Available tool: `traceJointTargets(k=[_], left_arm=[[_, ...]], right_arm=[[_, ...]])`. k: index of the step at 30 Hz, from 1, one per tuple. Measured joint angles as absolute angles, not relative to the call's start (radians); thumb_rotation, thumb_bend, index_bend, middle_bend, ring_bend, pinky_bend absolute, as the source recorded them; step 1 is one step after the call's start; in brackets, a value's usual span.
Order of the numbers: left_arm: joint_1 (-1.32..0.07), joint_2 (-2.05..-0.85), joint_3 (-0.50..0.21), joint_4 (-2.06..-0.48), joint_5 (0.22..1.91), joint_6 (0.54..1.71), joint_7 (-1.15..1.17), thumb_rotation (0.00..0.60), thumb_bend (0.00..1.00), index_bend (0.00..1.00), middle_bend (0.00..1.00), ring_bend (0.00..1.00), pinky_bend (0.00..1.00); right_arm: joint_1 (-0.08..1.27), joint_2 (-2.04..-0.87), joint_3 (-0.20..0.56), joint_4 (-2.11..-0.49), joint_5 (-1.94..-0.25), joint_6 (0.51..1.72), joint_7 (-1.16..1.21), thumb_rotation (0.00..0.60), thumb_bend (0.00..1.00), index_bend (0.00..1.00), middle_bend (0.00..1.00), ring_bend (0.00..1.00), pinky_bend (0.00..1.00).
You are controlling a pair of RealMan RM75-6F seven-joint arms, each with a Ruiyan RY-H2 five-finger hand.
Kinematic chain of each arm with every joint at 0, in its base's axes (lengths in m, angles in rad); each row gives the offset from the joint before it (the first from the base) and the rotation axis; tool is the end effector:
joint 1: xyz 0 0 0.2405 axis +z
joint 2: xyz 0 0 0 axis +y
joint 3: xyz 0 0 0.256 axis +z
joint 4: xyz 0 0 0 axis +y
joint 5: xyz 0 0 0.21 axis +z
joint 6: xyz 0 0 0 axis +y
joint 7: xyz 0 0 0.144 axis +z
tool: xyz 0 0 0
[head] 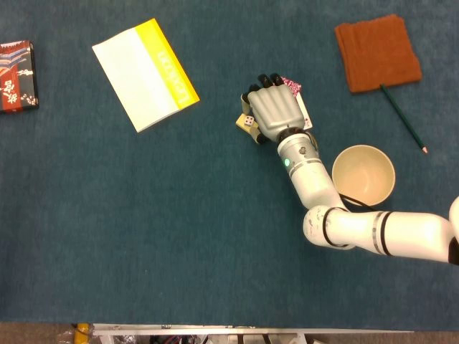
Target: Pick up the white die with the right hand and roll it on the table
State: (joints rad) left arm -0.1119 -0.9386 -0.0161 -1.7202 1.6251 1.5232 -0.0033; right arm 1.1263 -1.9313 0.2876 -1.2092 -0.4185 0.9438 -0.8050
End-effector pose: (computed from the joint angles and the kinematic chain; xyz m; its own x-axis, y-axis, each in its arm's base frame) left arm -0.2806 0.1795 0.1980 0.4641 -0.0202 0.8855 0.8735 -0.1551 -0.4614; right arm -0.0506 -0.3687 -0.1225 0.5062 -0.4099 0.7588 -0.8621 -0.2650 0.4319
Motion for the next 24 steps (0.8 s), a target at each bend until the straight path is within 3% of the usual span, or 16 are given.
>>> traceJointTargets(k=[24], left_arm=[[-0.106,-0.947,-0.016,-1.690,1.611,1.524,-0.024,0.600,0.41,0.18,0.27,0.17,0.15]], right_arm=[[1.136,-1.975,0.312,-1.161,-0.416,0.940,-0.835,0.600,0.34,0.49,0.31,0.10,0.11]])
